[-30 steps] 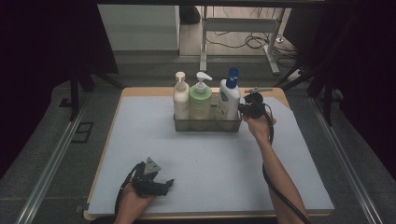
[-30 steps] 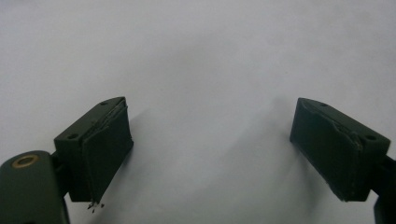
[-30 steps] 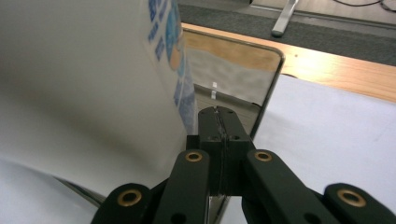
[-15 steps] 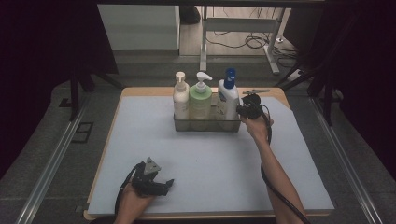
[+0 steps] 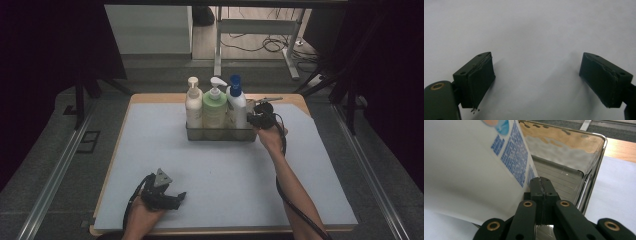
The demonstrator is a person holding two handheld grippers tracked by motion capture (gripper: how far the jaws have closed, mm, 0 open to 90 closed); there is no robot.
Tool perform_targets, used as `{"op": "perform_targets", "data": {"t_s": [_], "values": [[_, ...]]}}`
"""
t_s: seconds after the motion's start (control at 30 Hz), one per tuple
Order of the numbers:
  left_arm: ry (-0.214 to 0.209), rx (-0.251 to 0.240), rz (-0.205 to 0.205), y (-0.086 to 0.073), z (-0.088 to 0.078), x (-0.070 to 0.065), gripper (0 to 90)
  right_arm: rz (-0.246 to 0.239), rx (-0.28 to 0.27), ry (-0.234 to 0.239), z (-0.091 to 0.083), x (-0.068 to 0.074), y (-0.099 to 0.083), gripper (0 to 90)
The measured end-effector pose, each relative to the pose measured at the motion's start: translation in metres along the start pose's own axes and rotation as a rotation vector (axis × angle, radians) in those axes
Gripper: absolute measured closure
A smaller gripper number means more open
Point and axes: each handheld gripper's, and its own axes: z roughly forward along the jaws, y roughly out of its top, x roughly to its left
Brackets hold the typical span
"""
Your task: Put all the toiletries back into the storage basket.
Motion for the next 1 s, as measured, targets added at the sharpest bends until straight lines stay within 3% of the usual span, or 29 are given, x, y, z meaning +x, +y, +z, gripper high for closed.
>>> {"op": "perform_targets", "data": {"t_s": [0.5,1.0], "values": [[-0.001,-0.001,-0.002,0.0,0.0,0.0,12.2,-0.019,0.013,0.04,0.007,0.012,-0.003,89.3],[0.0,0.002,0.001,0.0,0.0,0.0,12.2,-0.018,0.012,0.038,0.002,0.016,-0.005,89.5]]}}
